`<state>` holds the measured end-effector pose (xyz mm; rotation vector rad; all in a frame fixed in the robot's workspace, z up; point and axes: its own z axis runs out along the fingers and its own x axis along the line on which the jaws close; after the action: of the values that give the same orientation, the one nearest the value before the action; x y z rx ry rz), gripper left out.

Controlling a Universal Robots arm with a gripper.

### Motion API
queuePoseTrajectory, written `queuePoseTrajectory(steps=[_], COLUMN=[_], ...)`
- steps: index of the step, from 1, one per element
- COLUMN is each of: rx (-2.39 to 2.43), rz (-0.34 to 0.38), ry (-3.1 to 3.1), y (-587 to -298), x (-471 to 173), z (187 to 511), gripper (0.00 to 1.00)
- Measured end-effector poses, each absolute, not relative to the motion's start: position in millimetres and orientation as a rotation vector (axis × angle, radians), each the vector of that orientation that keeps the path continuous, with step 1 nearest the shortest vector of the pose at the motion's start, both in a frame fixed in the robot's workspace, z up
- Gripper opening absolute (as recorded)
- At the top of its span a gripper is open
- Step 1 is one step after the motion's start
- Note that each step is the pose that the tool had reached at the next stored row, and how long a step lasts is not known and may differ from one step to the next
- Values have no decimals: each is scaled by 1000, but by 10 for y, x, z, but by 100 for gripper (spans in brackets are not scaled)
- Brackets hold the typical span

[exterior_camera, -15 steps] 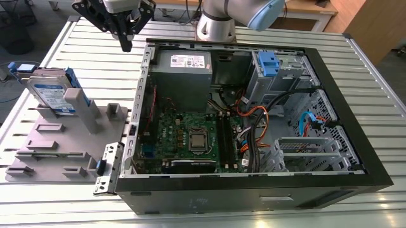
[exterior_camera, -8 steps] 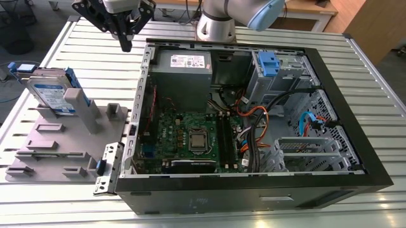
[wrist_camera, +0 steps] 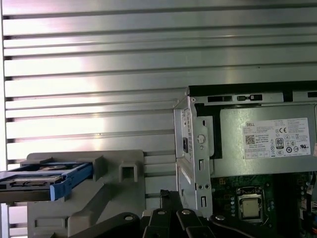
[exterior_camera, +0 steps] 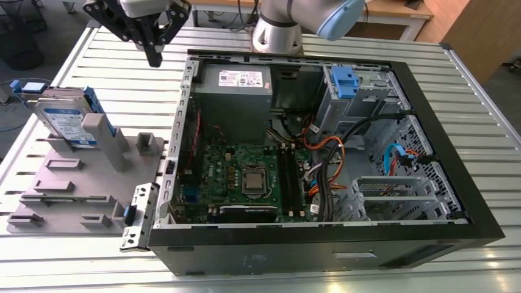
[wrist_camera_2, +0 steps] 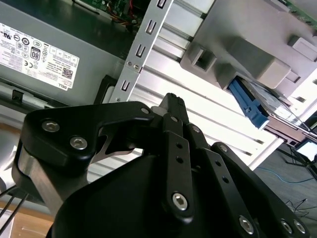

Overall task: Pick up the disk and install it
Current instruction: 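Reach for the disk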

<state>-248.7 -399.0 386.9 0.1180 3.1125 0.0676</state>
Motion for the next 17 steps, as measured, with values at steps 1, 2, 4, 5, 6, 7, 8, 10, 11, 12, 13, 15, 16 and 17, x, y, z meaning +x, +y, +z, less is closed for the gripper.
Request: queuePoseTrajectory(steps=[1,2,4,5,6,7,8,10,11,12,13,15,16,17], rx=[118,118,118,118,118,118,118,118,118,118,118,118,118,118], rz=[68,67,68,68,68,68,68,67,68,68,68,67,68,67], ry=[3112,3113,3112,3112,3112,3112,3112,3113,3112,3112,3112,3113,3113,3112], y=[-3989,-3989,-3987,-3987,-3987,-3986,-3986,-3983,-3981,-3980,-3979,-3978,-3978,-3977], x=[-2512,-2540,-2605,-2633,-2663,-2693,-2727,-2811,-2851,-2888,-2922,-2987,-3019,-3200], z=[3865,3861,3851,3846,3842,3837,3833,3827,3823,3819,3814,3805,3800,3752], gripper=[11,11,11,11,11,11,11,11,11,11,11,11,11,11])
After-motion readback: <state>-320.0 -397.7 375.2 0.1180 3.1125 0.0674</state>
